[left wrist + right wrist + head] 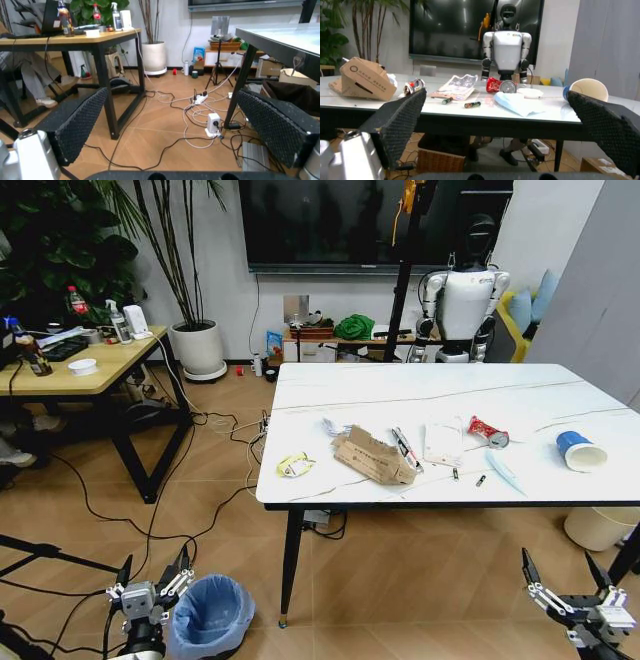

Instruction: Pick up the trash bin and place the trash from the table into it.

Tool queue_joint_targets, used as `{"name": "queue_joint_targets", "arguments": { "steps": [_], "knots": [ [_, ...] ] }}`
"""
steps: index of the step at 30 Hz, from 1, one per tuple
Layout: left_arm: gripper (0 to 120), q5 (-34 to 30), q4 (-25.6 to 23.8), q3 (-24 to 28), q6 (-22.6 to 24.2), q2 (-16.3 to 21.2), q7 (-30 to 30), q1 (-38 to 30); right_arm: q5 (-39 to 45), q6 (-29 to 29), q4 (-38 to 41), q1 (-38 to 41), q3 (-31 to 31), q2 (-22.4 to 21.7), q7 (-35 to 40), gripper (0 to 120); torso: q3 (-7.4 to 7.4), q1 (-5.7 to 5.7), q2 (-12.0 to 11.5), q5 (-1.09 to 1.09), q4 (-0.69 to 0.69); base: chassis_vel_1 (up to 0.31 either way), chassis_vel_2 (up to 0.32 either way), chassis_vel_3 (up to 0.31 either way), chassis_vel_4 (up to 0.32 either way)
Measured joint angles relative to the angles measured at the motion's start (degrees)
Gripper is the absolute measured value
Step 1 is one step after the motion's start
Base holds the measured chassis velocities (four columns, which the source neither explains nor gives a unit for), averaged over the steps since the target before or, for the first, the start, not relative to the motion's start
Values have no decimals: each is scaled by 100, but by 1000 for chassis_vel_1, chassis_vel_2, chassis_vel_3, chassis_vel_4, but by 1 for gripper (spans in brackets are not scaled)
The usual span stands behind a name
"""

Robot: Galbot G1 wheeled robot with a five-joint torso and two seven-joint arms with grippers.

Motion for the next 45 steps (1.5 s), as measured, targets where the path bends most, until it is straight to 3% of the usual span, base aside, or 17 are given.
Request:
{"name": "queue_joint_targets", "arguments": {
  "steps": [22,29,41,45],
  "knots": [
    [100,-138,111,-194,-80,-109,-131,-150,13,-133,-113,200,19,61,77,100,0,0,0,0,0,0,0,0,0],
    [100,-437,174,-402,-87,88,-119,-168,6,-295,-179,334,20,137,94,100,0,0,0,0,0,0,0,0,0],
    [100,-406,312,-161,49,207,-6,-98,-201,-351,-57,331,0,279,80,100,-6,-9,-20,-1,0,0,0,0,0],
    [100,-418,282,-126,68,243,33,-39,-212,-310,7,277,20,339,64,100,-68,-83,-156,0,0,0,0,0,0]
  ]
}}
